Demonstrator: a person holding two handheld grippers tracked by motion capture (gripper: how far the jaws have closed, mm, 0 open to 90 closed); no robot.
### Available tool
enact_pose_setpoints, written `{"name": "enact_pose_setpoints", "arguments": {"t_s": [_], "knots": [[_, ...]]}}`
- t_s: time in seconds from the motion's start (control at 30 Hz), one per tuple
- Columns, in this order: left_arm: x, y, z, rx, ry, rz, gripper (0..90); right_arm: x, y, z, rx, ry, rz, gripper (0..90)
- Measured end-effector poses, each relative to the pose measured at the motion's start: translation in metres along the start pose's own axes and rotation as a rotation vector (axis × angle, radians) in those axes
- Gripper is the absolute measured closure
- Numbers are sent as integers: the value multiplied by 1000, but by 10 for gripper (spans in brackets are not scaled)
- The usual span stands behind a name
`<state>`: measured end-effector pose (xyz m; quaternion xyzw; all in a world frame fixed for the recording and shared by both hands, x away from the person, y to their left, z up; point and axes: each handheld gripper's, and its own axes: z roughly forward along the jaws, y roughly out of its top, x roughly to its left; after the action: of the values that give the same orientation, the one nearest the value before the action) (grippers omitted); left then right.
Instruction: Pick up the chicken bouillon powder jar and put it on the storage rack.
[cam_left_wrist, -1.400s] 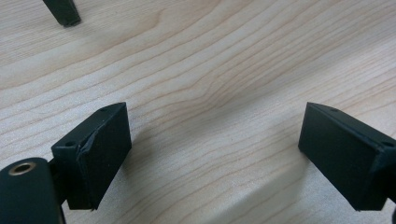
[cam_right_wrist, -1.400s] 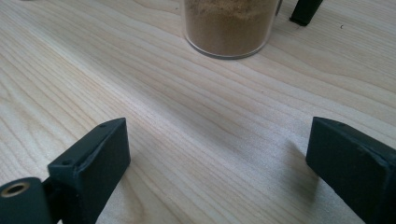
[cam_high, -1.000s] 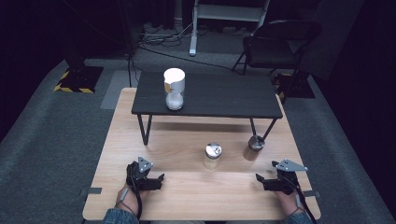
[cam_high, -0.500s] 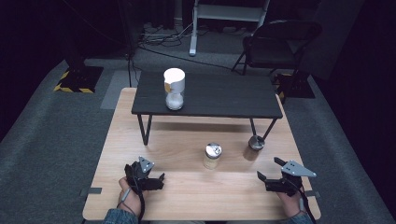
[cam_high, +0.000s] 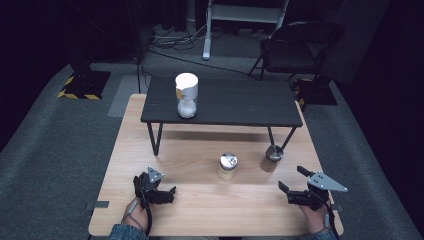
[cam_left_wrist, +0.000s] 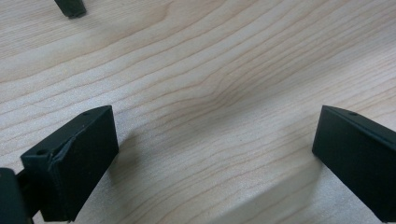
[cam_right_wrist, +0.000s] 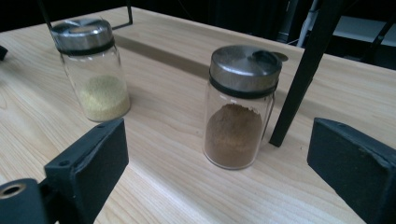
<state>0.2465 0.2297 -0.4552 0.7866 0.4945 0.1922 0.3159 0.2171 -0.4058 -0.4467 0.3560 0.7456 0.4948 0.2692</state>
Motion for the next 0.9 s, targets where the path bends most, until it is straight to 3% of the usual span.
{"name": "enact_pose_setpoints", "arguments": {"t_s": [0.57, 0.9], "knots": [[1, -1, -1, 2, -4, -1, 2, 1, 16, 13, -32, 44, -18, 50], [1, -1, -1, 1, -5, 1, 2, 7, 30, 28, -60, 97, -37, 50]]}}
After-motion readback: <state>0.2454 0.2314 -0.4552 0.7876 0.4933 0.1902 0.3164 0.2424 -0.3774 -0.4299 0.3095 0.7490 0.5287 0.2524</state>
